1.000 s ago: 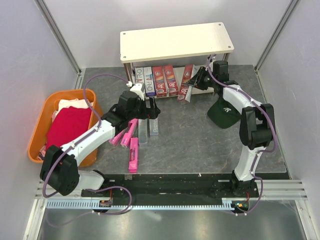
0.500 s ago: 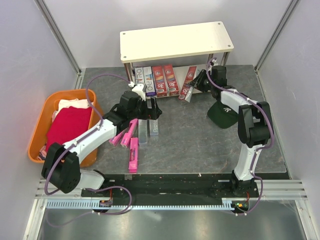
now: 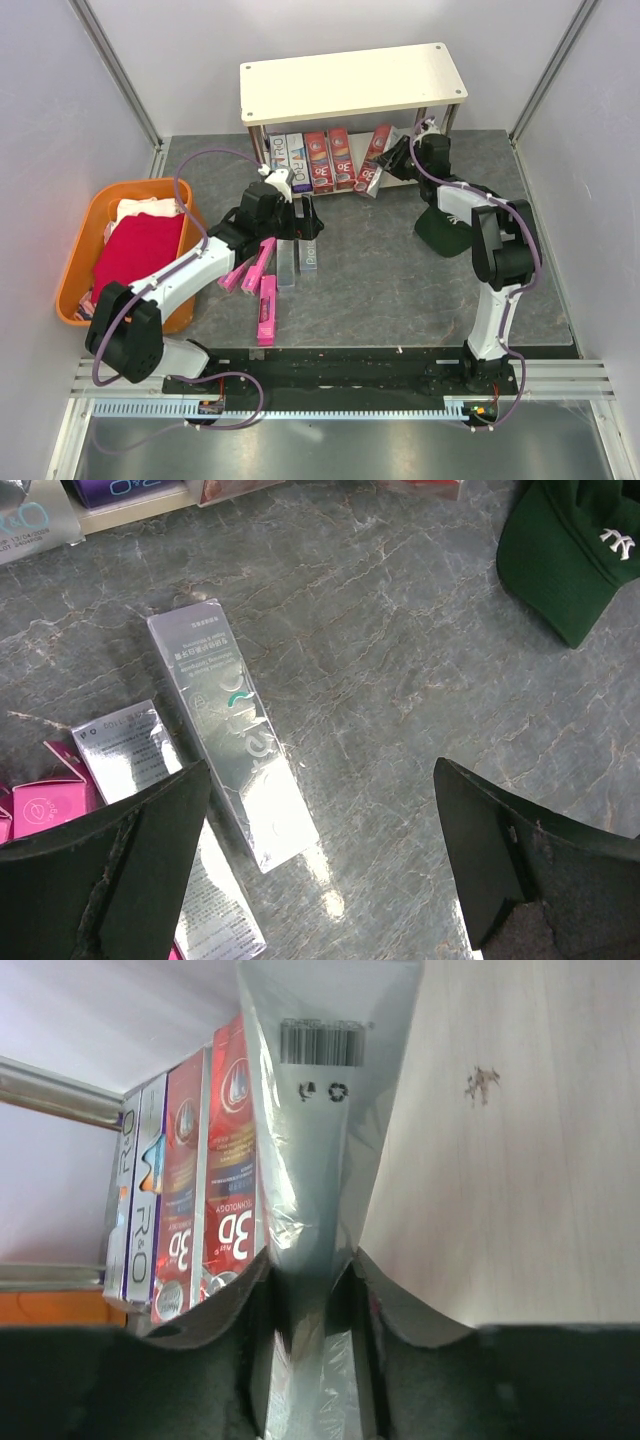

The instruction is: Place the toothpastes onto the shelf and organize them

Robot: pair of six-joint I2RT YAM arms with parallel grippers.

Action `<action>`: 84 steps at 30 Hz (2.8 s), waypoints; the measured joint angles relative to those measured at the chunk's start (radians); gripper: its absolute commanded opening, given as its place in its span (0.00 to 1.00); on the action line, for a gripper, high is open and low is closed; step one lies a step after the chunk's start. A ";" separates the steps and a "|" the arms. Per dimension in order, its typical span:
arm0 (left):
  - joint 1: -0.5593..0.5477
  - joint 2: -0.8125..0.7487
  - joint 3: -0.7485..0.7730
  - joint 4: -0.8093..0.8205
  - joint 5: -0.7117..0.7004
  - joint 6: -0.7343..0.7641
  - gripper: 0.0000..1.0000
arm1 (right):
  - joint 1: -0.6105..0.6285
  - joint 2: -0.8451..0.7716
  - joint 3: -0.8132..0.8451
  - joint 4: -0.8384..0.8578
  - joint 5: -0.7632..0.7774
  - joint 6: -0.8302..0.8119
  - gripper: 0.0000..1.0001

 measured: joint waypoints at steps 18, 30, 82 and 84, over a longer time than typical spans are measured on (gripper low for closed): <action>0.000 0.023 0.000 0.003 0.046 -0.011 1.00 | 0.002 0.157 0.106 0.044 0.017 0.093 0.86; 0.000 0.044 0.000 0.006 0.065 -0.019 1.00 | 0.019 0.088 0.056 -0.024 0.097 0.047 0.82; 0.000 0.069 0.000 0.028 0.108 -0.045 0.99 | 0.060 0.241 0.168 0.128 0.111 0.085 0.72; 0.000 0.069 -0.002 0.029 0.108 -0.045 0.99 | 0.062 0.230 0.142 0.159 0.117 0.088 0.82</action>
